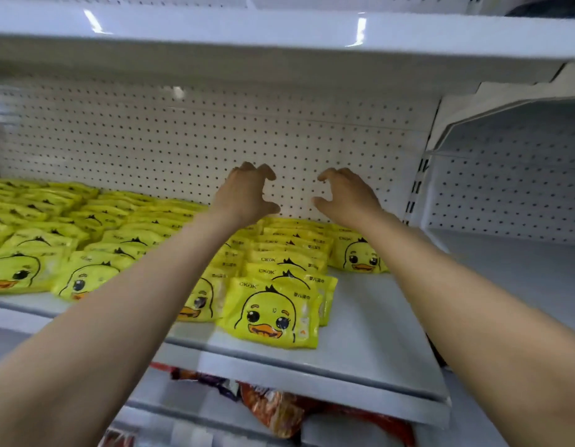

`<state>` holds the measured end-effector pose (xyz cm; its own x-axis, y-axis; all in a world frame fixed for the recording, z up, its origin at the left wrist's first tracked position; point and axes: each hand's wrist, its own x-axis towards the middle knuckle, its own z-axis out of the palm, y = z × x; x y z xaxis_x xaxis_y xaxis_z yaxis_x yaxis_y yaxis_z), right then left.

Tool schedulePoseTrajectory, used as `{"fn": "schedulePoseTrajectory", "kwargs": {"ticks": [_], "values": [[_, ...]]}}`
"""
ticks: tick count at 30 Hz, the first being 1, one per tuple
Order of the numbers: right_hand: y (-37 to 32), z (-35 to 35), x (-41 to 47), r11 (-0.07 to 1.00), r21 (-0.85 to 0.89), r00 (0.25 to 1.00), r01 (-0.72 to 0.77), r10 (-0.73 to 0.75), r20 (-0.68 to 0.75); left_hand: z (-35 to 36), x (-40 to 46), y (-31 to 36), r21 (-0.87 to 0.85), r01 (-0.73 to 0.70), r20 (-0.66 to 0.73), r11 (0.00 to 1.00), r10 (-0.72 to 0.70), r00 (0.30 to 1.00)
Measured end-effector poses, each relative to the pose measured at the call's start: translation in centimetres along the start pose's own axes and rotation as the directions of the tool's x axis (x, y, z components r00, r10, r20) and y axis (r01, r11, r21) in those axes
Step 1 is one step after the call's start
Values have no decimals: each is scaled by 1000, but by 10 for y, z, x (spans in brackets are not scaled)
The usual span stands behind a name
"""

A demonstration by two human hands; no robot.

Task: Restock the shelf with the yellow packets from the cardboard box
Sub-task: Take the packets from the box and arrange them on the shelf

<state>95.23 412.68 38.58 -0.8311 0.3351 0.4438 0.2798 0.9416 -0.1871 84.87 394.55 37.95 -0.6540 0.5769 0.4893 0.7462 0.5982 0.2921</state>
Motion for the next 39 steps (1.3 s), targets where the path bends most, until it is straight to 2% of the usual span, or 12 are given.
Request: {"fn": "schedulePoseTrajectory", "kwargs": {"ticks": [4,8,15,20,30,39], "values": [[-91,12,-24,984,9,984,178,-178,-27,-51,-61,-64,94,18,-136,995,-5,991],[-187,45,-52,948,33,948,316,-313,-55,-93,-134,-145,215,106,-204,971,-61,977],[-367,114,-93,865,140,876,481,-479,-51,-173,-262,-276,327,295,-233,898,-226,946],[-482,153,-112,801,227,820,554,-573,22,-218,-339,-349,385,420,-210,822,-366,907],[-675,229,-99,595,362,621,717,-782,56,-273,-426,-485,474,634,-320,611,-552,770],[-851,317,-62,385,484,422,786,-906,34,-313,-463,-627,519,778,-406,353,-699,588]]}}
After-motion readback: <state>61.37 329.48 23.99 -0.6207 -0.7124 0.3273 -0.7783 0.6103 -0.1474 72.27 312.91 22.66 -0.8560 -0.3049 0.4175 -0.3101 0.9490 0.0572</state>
